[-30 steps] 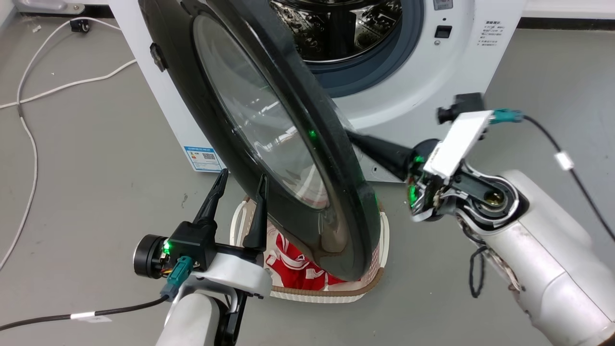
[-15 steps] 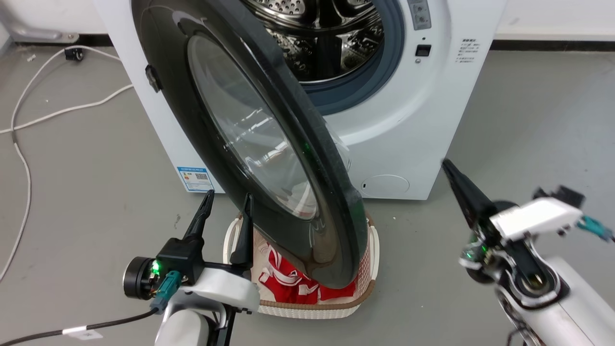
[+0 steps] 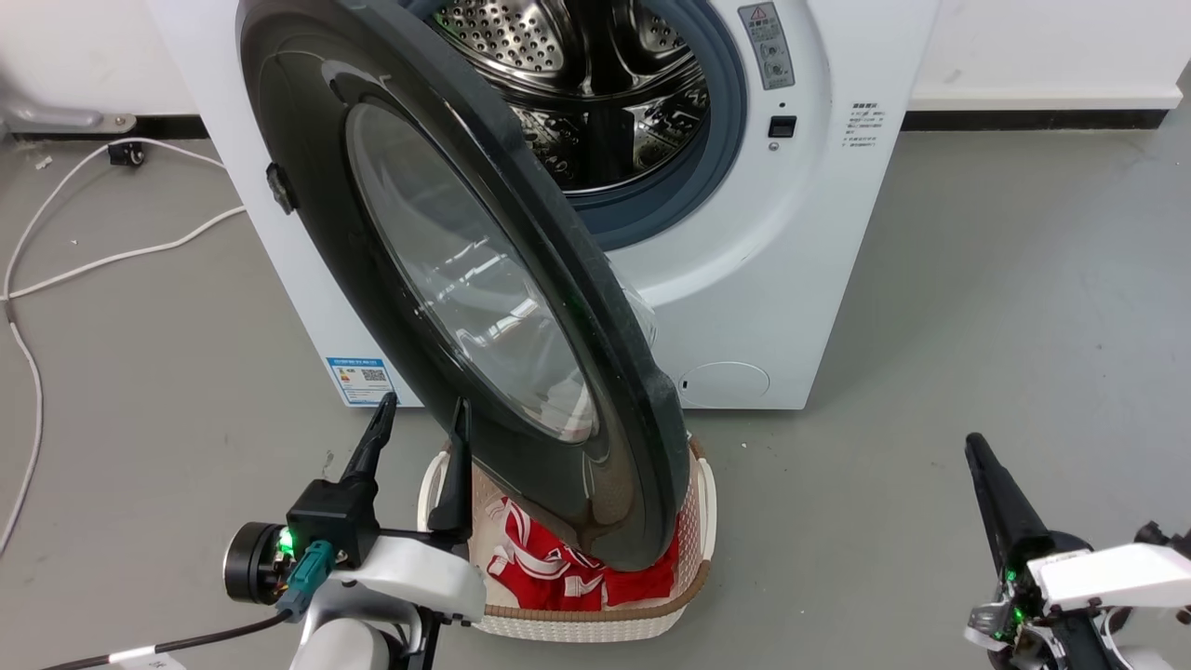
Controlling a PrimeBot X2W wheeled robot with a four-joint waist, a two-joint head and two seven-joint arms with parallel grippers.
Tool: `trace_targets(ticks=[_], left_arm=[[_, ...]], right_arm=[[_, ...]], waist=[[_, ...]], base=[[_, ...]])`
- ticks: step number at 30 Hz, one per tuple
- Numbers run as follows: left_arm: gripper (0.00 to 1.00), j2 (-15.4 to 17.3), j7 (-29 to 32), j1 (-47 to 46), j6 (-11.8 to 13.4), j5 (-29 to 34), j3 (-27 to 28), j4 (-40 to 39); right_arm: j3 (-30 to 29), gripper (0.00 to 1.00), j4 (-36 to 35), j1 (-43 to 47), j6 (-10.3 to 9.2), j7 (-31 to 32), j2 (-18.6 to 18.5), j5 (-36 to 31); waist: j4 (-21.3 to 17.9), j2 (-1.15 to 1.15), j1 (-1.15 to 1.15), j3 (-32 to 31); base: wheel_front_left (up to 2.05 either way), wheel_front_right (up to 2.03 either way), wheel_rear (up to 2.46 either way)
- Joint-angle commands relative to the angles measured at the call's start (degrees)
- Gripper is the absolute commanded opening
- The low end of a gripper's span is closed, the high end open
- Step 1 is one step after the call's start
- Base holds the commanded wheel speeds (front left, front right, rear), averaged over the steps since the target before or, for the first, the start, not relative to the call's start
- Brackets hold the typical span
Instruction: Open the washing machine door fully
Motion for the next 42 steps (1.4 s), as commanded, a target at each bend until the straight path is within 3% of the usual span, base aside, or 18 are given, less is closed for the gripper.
trace_targets(ticks=[1, 6, 10, 14, 20, 25, 42], left_arm=[[1.00, 0.01, -0.14, 0.80, -0.11, -0.21, 0.10, 0.20], [1.00, 0.00, -0.14, 0.90, -0.28, -0.18, 0.05, 0.52], [1.00, 0.01, -0.14, 1.06, -0.16, -0.18, 0.13, 0.49], [1.00, 0.01, -0.14, 0.80, -0.07, -0.09, 0.41, 0.49], [1.00, 0.02, -0.14, 0.30, -0.11, 0.28, 1.11, 0.54], [1.00, 0.01, -0.14, 0.21, -0.19, 0.64, 1.41, 0.40], [1.00, 0.00, -0.14, 0.08, -0.59, 1.25, 1.24, 0.90]], right_arm=[[-0.88, 1.00, 0.22, 0.99, 0.00, -0.23, 0.65, -2.23], [-10.29, 1.00, 1.76, 2.98, 0.00, -0.28, 5.08, -14.34], [-19.74, 1.00, 1.55, 3.58, 0.00, -0.28, 9.73, -33.48], [-27.79, 1.00, -2.92, 4.73, -0.01, -0.28, 14.75, -57.79], [-30.83, 1.00, -9.90, 7.64, -0.01, -0.29, 19.21, -86.51], [-27.98, 1.00, -14.78, 12.76, -0.02, 3.02, 20.96, -99.96], [-26.85, 1.00, -14.54, 13.72, -0.02, 4.62, 21.08, -98.47]], waist=[[-0.12, 0.00, 0.01, -0.25], [-0.25, 0.00, 0.01, -0.84], [-0.42, 0.00, 0.01, -0.99], [-0.62, 0.00, 0.01, -0.90], [-0.85, 0.00, 0.01, -0.75], [-0.88, 0.00, 0.01, -0.75], [-0.81, 0.00, 0.01, -0.59]], base=[[0.00, 0.00, 0.00], [0.00, 0.00, 0.00], [0.00, 0.00, 0.00], [0.00, 0.00, 0.00], [0.00, 0.00, 0.00], [0.00, 0.00, 0.00], [0.00, 0.00, 0.00]])
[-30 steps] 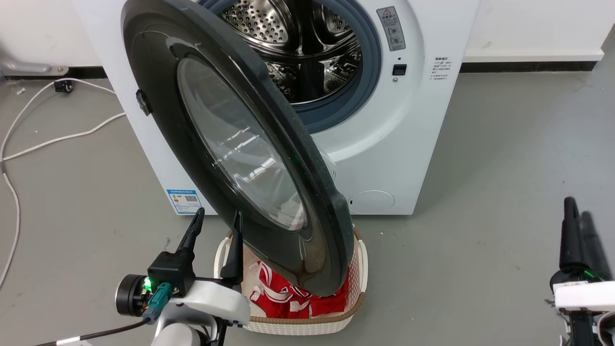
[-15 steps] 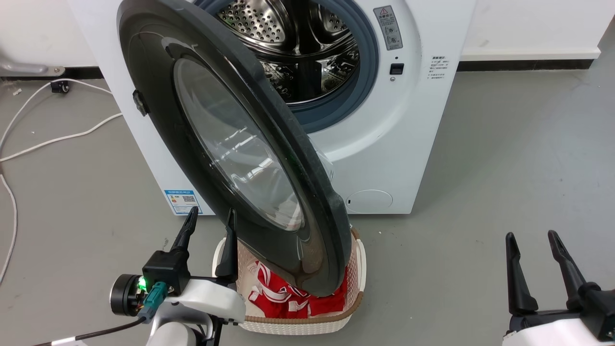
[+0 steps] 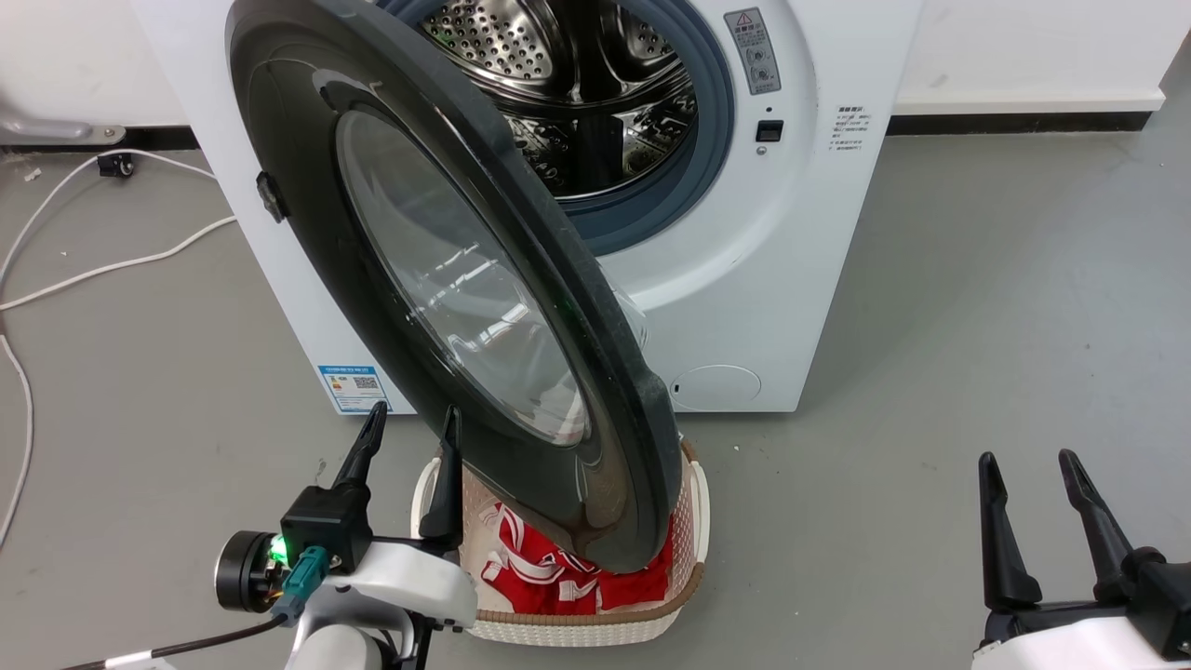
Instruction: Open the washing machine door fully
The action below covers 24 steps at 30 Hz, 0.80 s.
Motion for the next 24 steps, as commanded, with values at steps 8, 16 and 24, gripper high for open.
trace_targets(ticks=[8, 16, 24], left_arm=[[0.00, -0.01, -0.14, -0.50, -0.54, 0.13, -0.12, 0.12], [0.00, 0.00, -0.14, -1.44, -0.62, -0.66, -0.07, -1.48], [0.00, 0.02, -0.14, -3.93, 0.71, -0.90, -0.17, -10.48]], right_arm=[[0.03, 1.00, -0.33, -0.01, -0.04, 0.05, 0.21, 0.24], [0.02, 1.00, -0.84, 0.08, -0.04, 0.22, 0.21, 0.75], [0.01, 1.00, -0.81, 0.00, -0.04, 0.47, 0.20, 1.01]], waist=[[-0.06, 0.00, 0.00, 0.10], [-0.07, 0.00, 0.00, 0.38], [-0.07, 0.00, 0.00, 0.42]], base=[[0.00, 0.00, 0.00], [0.00, 0.00, 0.00], [0.00, 0.00, 0.00]])
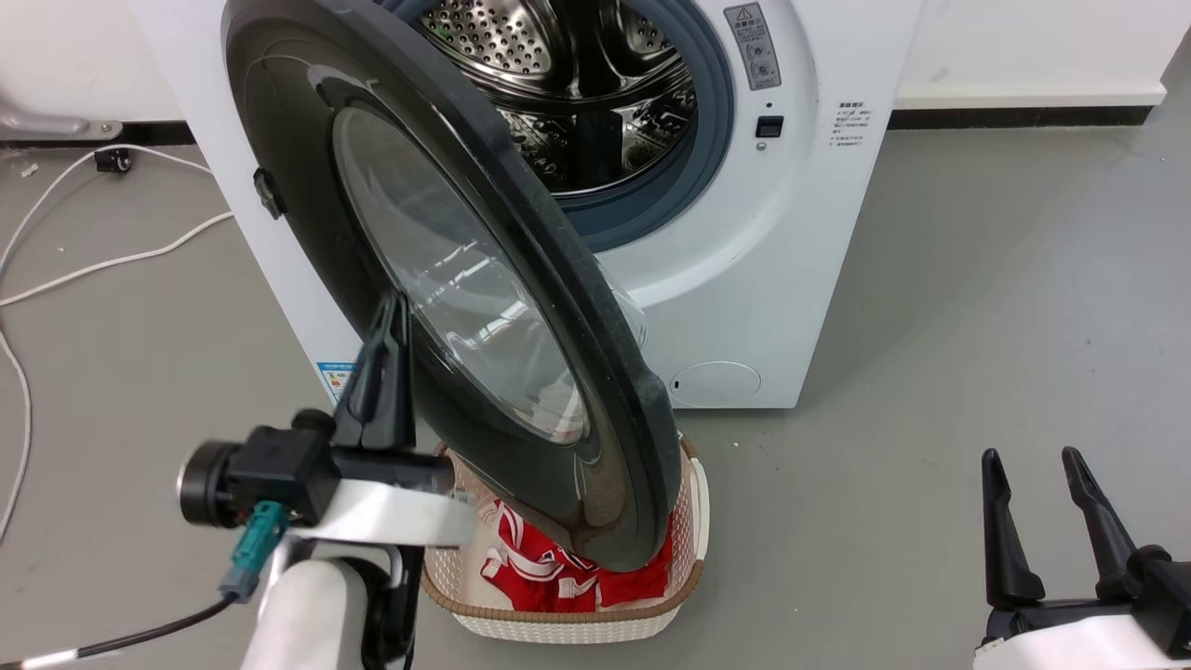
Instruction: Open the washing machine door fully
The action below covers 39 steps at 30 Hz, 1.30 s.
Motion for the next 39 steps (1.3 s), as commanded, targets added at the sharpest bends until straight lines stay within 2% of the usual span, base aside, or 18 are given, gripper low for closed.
trace_targets(ticks=[1, 11, 17, 25, 31, 39], left_arm=[[0.00, 0.02, -0.13, -0.91, 0.29, 0.22, 0.12, -1.41], [0.00, 0.02, -0.12, -6.19, 1.07, 2.67, -1.57, -15.67], [0.00, 0.00, -0.12, -10.32, 0.03, 2.61, -7.17, -19.85], [0.00, 0.02, 1.07, -10.76, -1.57, 0.69, -19.75, -18.51], [0.00, 0.04, 4.42, -6.79, -3.19, -0.77, -28.32, -17.13], [0.00, 1.61, 9.62, 1.87, -4.69, -4.76, -36.79, -10.41]], right_arm=[[0.07, 1.00, -0.39, -0.03, -0.04, -0.11, 0.19, 0.07], [-0.76, 1.00, -0.98, 0.95, -0.04, 0.54, 0.20, -0.26], [-1.08, 1.00, -1.29, 1.34, -0.04, 0.87, 0.19, -0.19], [-0.97, 1.00, -1.20, 1.87, -0.04, 1.40, 0.19, 0.06], [-1.01, 1.00, -0.83, 1.57, -0.04, 1.60, 0.18, 0.58], [-0.37, 1.00, -0.02, 0.25, -0.04, 1.46, 0.17, 0.77]], waist=[[-0.01, 0.00, 0.00, -0.06], [-0.07, 0.00, 0.00, -0.65], [-0.02, 0.00, 0.00, -0.61], [-0.40, 0.00, 0.00, -0.74], [-0.45, 0.00, 0.00, -0.25], [-0.68, 0.00, 0.00, 0.86]], base=[[0.00, 0.00, 0.00], [0.00, 0.00, 0.00], [0.00, 0.00, 0.00], [0.00, 0.00, 0.00], [0.00, 0.00, 0.00], [0.00, 0.00, 0.00]])
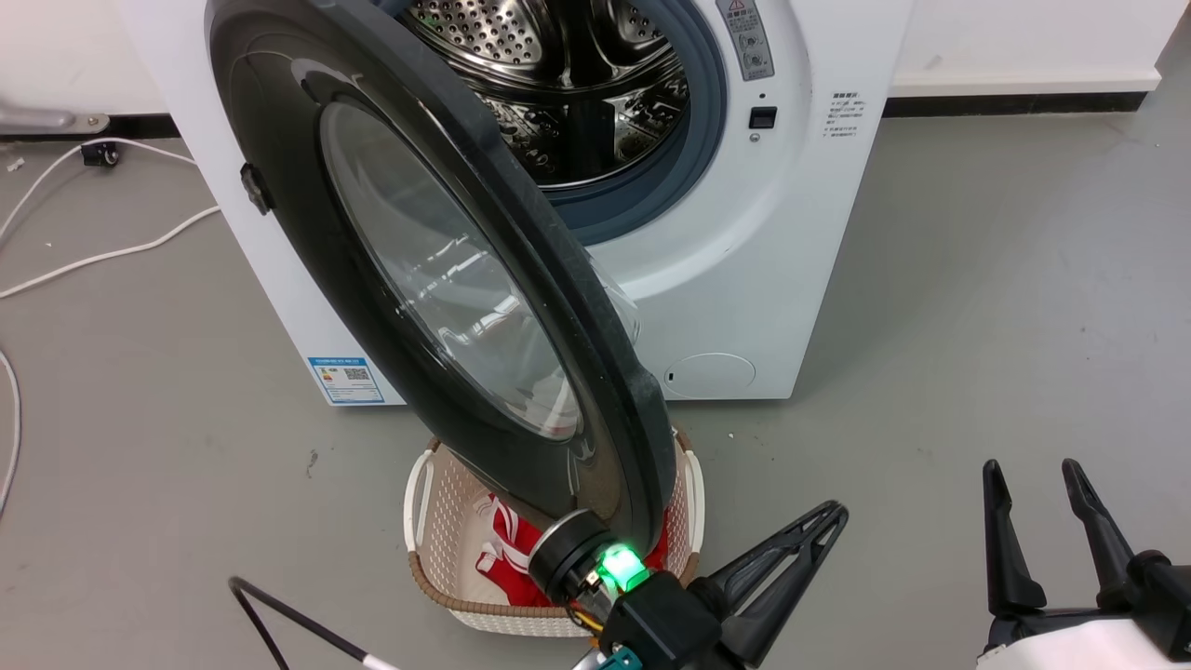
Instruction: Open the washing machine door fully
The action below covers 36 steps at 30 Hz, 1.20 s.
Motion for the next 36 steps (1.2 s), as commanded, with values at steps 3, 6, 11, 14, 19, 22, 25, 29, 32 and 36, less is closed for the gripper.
trace_targets(ticks=[3, 6, 11, 14, 19, 22, 25, 29, 32, 36], left_arm=[[0.00, 0.34, 0.73, 1.24, 0.60, -0.68, 0.07, 1.91], [0.00, 0.42, 0.98, 0.60, 1.77, -0.81, 1.26, 3.82], [0.00, 0.32, 0.69, -1.49, 4.04, -0.78, 4.22, 6.91], [0.00, 0.23, 0.40, -2.84, 5.27, -0.92, 5.87, 8.62], [0.00, -0.01, 0.09, -5.04, 6.45, -1.58, 7.60, 11.48], [0.00, -0.20, -0.14, -6.14, 7.16, -1.86, 8.20, 13.02], [0.00, -0.36, -0.30, -6.91, 7.94, -2.10, 8.81, 14.44], [0.00, -0.11, -0.96, -7.72, 8.75, -2.41, 9.66, 15.95], [0.00, -0.10, -1.28, -7.89, 9.47, -2.57, 9.86, 16.50], [0.00, 0.28, -1.67, -6.46, 10.24, -2.92, 10.19, 16.13]], right_arm=[[0.35, 1.00, 0.25, -1.07, -0.04, -0.28, 0.14, 0.31], [0.52, 1.00, 0.56, -1.42, -0.04, -0.46, 0.14, 0.36], [0.86, 1.00, 1.16, -1.85, -0.04, -0.65, 0.14, 0.54], [0.97, 1.00, 1.67, -2.07, -0.04, -0.72, 0.14, 0.82], [1.08, 1.00, 2.43, -2.65, -0.04, -1.00, 0.14, 1.03], [1.14, 1.00, 2.91, -2.84, -0.04, -1.30, 0.14, 1.28], [1.24, 1.00, 3.27, -3.18, -0.04, -1.31, 0.14, 1.46], [1.36, 1.00, 3.65, -3.50, -0.04, -1.46, 0.14, 1.53], [1.23, 1.00, 3.88, -3.52, -0.04, -1.55, 0.14, 1.45], [1.03, 1.00, 4.18, -3.20, -0.04, -1.42, 0.14, 1.36]], waist=[[-0.23, 0.00, 0.00, 0.41], [-0.42, 0.00, 0.00, 0.71], [-0.91, 0.00, 0.00, 1.36], [-1.21, 0.00, 0.00, 1.68], [-1.65, 0.00, 0.00, 2.25], [-1.88, 0.00, 0.00, 2.49], [-2.06, 0.00, 0.00, 2.74], [-2.25, 0.00, 0.00, 3.11], [-2.21, 0.00, 0.00, 3.19], [-2.08, 0.00, 0.00, 2.74]], base=[[0.00, 0.00, 0.00], [0.00, 0.00, 0.00], [0.00, 0.00, 0.00], [0.00, 0.00, 0.00], [0.00, 0.00, 0.00], [0.00, 0.00, 0.00], [0.00, 0.00, 0.00], [0.00, 0.00, 0.00], [0.00, 0.00, 0.00], [0.00, 0.00, 0.00]])
